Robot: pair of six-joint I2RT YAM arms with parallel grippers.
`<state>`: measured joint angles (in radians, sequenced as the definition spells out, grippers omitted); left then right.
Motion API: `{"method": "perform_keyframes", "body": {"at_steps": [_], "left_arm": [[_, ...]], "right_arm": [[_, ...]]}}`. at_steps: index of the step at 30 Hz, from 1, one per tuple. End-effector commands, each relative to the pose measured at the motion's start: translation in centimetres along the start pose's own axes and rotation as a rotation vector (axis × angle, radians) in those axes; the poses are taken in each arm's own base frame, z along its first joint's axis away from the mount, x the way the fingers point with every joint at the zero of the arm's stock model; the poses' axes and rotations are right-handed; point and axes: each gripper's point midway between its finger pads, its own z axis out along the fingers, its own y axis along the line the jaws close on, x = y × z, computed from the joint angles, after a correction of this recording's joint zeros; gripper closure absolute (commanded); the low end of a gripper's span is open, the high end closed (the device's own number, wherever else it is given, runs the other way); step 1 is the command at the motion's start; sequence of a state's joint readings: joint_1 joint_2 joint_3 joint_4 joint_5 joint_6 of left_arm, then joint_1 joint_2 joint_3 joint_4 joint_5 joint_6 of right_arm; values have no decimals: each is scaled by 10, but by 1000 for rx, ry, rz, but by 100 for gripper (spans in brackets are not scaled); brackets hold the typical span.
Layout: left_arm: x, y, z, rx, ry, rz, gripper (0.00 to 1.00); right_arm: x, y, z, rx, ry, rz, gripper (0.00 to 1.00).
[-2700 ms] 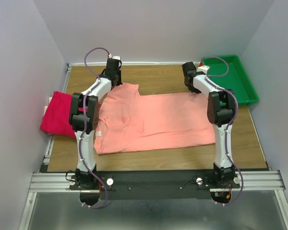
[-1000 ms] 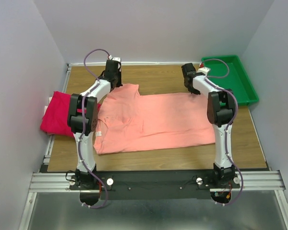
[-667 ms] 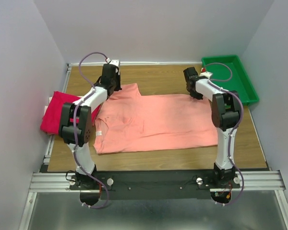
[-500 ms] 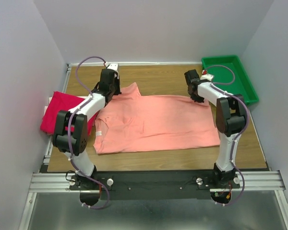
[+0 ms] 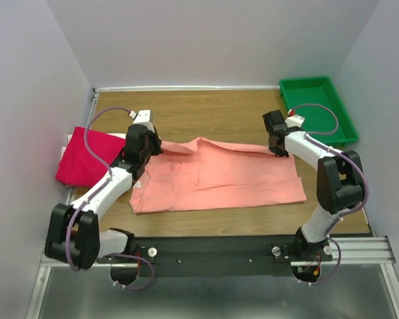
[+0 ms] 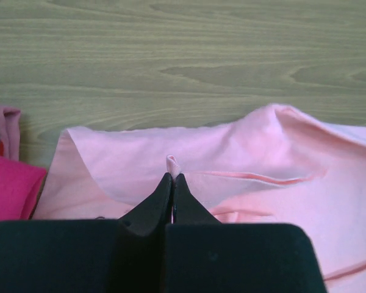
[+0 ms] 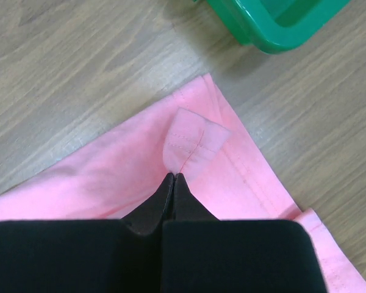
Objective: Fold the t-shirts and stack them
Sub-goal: Fold the tshirt
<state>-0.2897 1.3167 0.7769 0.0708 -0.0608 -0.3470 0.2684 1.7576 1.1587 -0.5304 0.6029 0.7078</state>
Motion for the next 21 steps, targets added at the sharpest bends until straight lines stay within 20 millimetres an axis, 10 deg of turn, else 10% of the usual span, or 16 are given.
{"method": "perform_keyframes", "body": {"at_steps": [1,21], "left_arm": [[-1,0,-19,1,-76,-74,100],[13,15,-82,-70,-123,-346,100]], "right_arm": [[0,-3,-16,-52,-21,54,100],[-3,-39,-51,-87,-91,43,99]]}}
